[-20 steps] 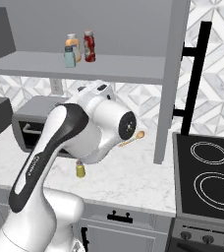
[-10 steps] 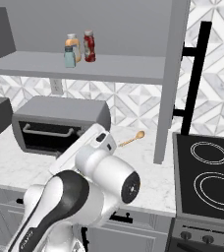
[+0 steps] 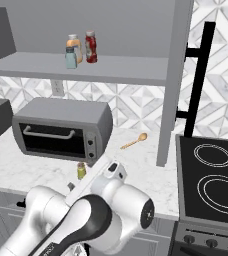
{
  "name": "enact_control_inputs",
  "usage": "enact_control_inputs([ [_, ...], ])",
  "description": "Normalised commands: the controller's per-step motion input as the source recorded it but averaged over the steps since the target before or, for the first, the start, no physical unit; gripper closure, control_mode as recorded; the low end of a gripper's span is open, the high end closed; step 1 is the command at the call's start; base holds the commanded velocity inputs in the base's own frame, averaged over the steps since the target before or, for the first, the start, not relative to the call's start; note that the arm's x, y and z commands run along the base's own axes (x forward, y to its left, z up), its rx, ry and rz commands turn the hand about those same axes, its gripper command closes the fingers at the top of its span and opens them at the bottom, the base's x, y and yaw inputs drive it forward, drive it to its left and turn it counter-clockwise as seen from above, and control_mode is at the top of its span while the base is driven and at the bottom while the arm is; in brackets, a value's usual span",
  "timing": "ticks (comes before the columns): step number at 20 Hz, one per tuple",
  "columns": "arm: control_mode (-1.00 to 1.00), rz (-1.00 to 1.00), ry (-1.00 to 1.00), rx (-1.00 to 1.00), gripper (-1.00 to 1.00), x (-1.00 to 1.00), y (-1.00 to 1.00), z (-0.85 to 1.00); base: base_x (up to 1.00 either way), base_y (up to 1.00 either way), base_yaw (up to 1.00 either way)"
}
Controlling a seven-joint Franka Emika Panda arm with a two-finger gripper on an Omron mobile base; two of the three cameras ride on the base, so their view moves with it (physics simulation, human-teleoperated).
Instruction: Put the shaker and condiment bottle from the counter next to their counterparts in the cabinet.
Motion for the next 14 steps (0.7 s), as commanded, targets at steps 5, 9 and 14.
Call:
enact_control_inputs([
  [5, -1.00, -0.02, -0.01, 0.00, -1.00, 0.00, 0.04, -0.87, 0.00, 0.00, 0.00],
  [9, -1.00, -0.03, -0.11, 0.00, -1.00, 0.29, 0.21, -0.19, 0.00, 0.00, 0.00],
  [14, -1.00, -0.13, -0.03, -0.01, -1.00, 0.50, 0.08, -0.25, 0.00, 0.00, 0.00],
])
